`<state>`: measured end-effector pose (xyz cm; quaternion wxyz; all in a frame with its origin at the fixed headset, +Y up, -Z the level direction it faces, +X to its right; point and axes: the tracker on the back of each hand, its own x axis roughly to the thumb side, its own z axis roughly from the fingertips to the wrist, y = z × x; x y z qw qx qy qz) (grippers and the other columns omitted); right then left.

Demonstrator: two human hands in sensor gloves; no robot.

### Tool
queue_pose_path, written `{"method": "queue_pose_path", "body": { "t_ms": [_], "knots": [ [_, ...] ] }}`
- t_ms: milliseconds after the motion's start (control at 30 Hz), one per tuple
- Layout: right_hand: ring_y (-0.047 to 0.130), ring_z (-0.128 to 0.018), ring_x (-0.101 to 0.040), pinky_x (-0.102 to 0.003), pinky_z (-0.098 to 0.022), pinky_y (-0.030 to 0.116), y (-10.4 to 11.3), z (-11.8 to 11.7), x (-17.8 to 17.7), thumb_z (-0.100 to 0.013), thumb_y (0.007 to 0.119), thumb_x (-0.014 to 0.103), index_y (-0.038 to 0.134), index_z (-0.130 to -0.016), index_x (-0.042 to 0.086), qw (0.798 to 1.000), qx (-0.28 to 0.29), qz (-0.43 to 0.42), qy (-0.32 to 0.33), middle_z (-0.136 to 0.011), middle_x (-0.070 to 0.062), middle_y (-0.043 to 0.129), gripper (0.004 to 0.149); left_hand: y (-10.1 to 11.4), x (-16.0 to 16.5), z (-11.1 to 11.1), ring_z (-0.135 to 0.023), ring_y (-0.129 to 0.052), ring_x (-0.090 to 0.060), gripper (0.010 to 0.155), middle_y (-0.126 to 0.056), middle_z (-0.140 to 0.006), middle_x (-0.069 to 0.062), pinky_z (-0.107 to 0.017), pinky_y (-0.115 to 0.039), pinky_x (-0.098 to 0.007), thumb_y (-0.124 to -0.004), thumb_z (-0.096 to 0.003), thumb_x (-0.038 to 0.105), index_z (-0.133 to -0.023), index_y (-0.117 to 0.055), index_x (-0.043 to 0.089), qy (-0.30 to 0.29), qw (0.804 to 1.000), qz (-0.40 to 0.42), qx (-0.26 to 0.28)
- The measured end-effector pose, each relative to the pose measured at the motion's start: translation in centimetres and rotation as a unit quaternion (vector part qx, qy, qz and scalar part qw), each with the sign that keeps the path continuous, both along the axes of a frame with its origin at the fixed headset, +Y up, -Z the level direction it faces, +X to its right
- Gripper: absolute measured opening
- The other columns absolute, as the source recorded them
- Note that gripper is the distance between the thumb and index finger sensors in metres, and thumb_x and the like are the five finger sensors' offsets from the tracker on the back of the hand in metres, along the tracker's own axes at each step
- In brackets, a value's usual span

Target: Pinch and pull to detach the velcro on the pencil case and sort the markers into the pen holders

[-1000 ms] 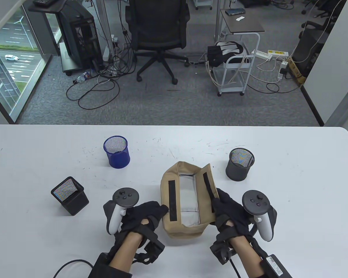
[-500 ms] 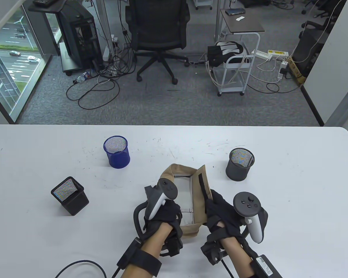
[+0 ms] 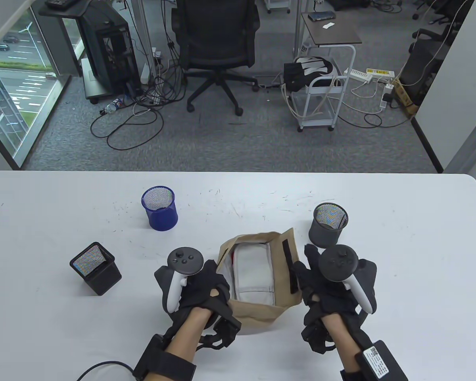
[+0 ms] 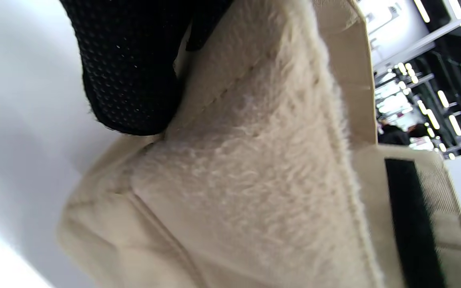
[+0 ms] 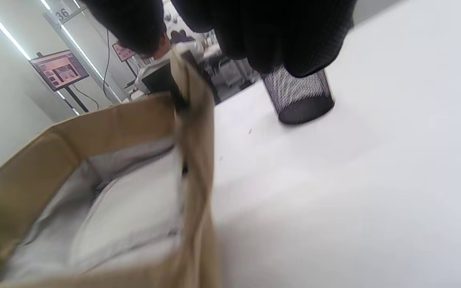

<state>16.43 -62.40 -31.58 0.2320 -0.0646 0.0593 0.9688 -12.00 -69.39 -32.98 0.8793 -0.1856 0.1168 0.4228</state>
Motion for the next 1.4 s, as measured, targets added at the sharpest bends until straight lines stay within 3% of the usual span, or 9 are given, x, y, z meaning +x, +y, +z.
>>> {"method": "queue_pose_path", "body": {
  "t_ms": [133, 233, 400, 633, 767, 900, 1067, 1233, 1400],
  "knots": [
    [0.091, -0.081, -0.042, -0.052, -0.049, 0.081, 2.0, -0.6, -1.8, -0.050, 0.085, 0.041, 0.071, -0.102, 0.012, 1.000, -0.007, -0.023, 0.021, -0.100, -0.021, 0.082, 0.062, -0.3, 0.6, 0.4, -0.082, -0.094, -0.048, 0.065, -0.069, -0.107, -0.034, -0.035, -0.101, -0.039, -0.069, -0.0548, 0.021, -0.114, -0.049, 0.001, -0.006, 1.000, -0.010, 0.009],
    [0.093, -0.078, -0.042, -0.051, -0.048, 0.082, 1.7, -1.8, -4.5, -0.049, 0.086, 0.042, 0.071, -0.101, 0.009, 0.994, -0.078, -0.037, 0.061, -0.098, -0.022, 0.083, 0.064, -0.6, 1.0, 0.6, -0.082, -0.094, -0.048, 0.065, -0.069, -0.108, -0.034, -0.035, -0.101, -0.039, -0.068, -0.0549, 0.022, -0.114, -0.049, 0.002, -0.008, 1.000, -0.006, 0.012],
    [0.088, -0.082, -0.046, -0.054, -0.050, 0.079, -1.5, -3.5, -9.4, -0.046, 0.088, 0.044, 0.066, -0.104, 0.006, 0.981, -0.171, 0.023, 0.093, -0.101, -0.026, 0.078, 0.073, -0.9, 1.6, 1.4, -0.083, -0.093, -0.048, 0.066, -0.068, -0.108, -0.033, -0.036, -0.101, -0.039, -0.068, -0.0549, 0.022, -0.114, -0.048, 0.002, -0.008, 1.000, 0.023, 0.017],
    [0.060, -0.099, -0.056, -0.064, -0.061, 0.063, -5.6, -4.5, -13.3, -0.042, 0.088, 0.053, 0.045, -0.110, 0.001, 0.963, -0.191, 0.167, 0.096, -0.114, -0.033, 0.047, 0.096, -0.7, 1.3, 2.8, -0.083, -0.092, -0.049, 0.066, -0.067, -0.108, -0.034, -0.035, -0.101, -0.040, -0.068, -0.0549, 0.023, -0.114, -0.047, 0.001, -0.003, 0.997, 0.067, 0.034],
    [0.061, -0.099, -0.055, -0.063, -0.062, 0.063, -6.1, -4.4, -14.0, -0.042, 0.091, 0.048, 0.045, -0.110, 0.002, 0.957, -0.181, 0.200, 0.110, -0.114, -0.032, 0.048, 0.095, -1.0, 0.5, 2.7, -0.083, -0.091, -0.050, 0.067, -0.065, -0.109, -0.035, -0.036, -0.101, -0.040, -0.067, -0.0549, 0.023, -0.114, -0.046, 0.001, 0.017, 0.996, 0.081, 0.025],
    [0.067, -0.099, -0.051, -0.061, -0.062, 0.066, -3.4, -2.2, -13.9, -0.045, 0.092, 0.038, 0.049, -0.109, 0.005, 0.969, -0.072, 0.208, 0.115, -0.114, -0.029, 0.054, 0.084, -1.2, -0.4, 2.4, -0.084, -0.090, -0.049, 0.067, -0.064, -0.109, -0.035, -0.036, -0.101, -0.040, -0.067, -0.0550, 0.023, -0.114, -0.046, 0.000, 0.034, 0.995, 0.096, 0.022],
    [0.063, -0.102, -0.049, -0.059, -0.067, 0.063, -0.6, -0.8, -10.8, -0.046, 0.091, 0.032, 0.047, -0.110, 0.008, 0.969, 0.041, 0.242, 0.033, -0.116, -0.025, 0.051, 0.082, -1.1, -1.7, 2.1, -0.085, -0.090, -0.048, 0.067, -0.064, -0.109, -0.035, -0.037, -0.101, -0.039, -0.067, -0.0554, 0.024, -0.114, -0.044, 0.000, 0.055, 0.992, 0.106, 0.034],
    [0.083, -0.088, -0.048, -0.054, -0.057, 0.075, -1.1, -2.7, -5.2, -0.047, 0.088, 0.037, 0.045, -0.110, 0.002, 0.994, -0.074, 0.081, 0.015, -0.108, -0.032, 0.060, 0.084, -1.2, -2.6, 2.1, -0.085, -0.091, -0.048, 0.067, -0.064, -0.109, -0.034, -0.037, -0.102, -0.038, -0.066, -0.0556, 0.024, -0.114, -0.044, 0.001, 0.063, 0.987, 0.140, 0.048],
    [0.106, -0.057, -0.032, -0.044, -0.039, 0.088, -2.6, -3.9, -1.9, -0.048, 0.088, 0.024, 0.070, -0.098, 0.000, 0.991, -0.129, -0.035, 0.027, -0.083, -0.021, 0.094, 0.058, -2.1, -3.0, 2.0, -0.084, -0.091, -0.049, 0.066, -0.065, -0.108, -0.035, -0.036, -0.101, -0.039, -0.067, -0.0551, 0.023, -0.114, -0.046, 0.000, 0.061, 0.984, 0.165, 0.042]
  ]
}}
